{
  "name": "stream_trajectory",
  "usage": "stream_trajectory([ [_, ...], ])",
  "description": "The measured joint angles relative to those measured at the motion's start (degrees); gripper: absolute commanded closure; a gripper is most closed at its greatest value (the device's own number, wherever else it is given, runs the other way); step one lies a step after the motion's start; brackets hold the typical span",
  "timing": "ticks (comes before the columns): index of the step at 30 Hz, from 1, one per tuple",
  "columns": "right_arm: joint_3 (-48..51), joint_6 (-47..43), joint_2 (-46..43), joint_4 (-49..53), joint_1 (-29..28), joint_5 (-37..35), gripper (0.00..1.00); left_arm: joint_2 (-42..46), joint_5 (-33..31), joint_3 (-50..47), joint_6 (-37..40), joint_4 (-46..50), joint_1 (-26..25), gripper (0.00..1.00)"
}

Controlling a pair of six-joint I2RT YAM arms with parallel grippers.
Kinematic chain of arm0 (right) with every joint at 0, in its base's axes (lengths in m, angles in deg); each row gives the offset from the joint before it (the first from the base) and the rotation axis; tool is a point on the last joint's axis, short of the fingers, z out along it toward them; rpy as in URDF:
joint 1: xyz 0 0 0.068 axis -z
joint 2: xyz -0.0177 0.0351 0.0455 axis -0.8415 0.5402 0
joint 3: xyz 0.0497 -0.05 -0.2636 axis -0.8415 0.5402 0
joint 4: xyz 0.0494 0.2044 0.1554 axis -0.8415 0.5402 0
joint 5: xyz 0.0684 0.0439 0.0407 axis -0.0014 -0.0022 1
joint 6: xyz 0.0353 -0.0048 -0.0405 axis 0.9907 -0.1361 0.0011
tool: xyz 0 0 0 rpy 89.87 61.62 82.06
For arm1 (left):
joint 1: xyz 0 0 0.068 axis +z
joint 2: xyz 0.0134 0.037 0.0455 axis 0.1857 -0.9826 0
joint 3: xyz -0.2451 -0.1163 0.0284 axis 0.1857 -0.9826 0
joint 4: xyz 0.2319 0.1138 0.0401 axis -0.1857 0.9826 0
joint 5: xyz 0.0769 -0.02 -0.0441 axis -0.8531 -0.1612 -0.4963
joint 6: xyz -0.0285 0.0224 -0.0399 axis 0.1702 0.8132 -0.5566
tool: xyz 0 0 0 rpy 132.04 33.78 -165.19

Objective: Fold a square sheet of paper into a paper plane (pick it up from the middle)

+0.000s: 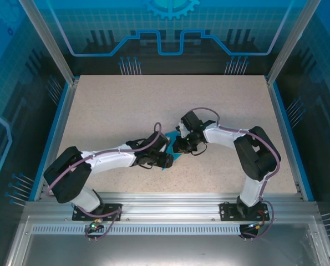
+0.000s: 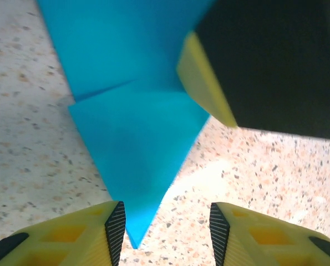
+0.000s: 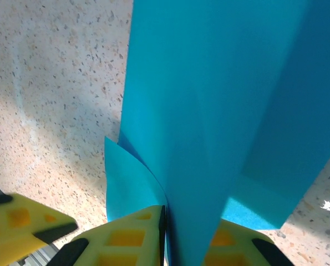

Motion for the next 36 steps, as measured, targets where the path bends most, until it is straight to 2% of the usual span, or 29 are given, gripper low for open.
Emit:
stream_trajectory([
  [10, -1.5, 0.0, 0.1, 1.4, 0.0, 0.2, 0.85, -7.4, -10.0, 3.5, 0.3, 1.8, -4.7, 0.53],
  [16, -1.5, 0.0, 0.1, 1.6, 0.0, 0.5, 0.85, -7.8, -14.6, 4.0, 0.1, 2.7, -5.9, 0.62],
  [21, -1.6, 0.0, 0.1, 1.6, 0.0, 0.5, 0.84, -7.8, -16.4, 4.2, 0.0, 3.2, -6.4, 0.71],
  [26, -1.7, 0.0, 0.1, 1.6, 0.0, 0.5, 0.84, -7.8, -17.1, 4.2, 0.1, 3.2, -6.5, 0.75],
  [29, -1.7, 0.0, 0.1, 1.7, 0.0, 0.5, 0.84, -7.8, -17.2, 4.2, 0.1, 3.2, -6.5, 0.74],
  [36, -1.8, 0.0, 0.1, 1.7, 0.0, 0.5, 0.85, -7.7, -18.0, 4.2, 0.1, 3.3, -6.6, 0.65],
])
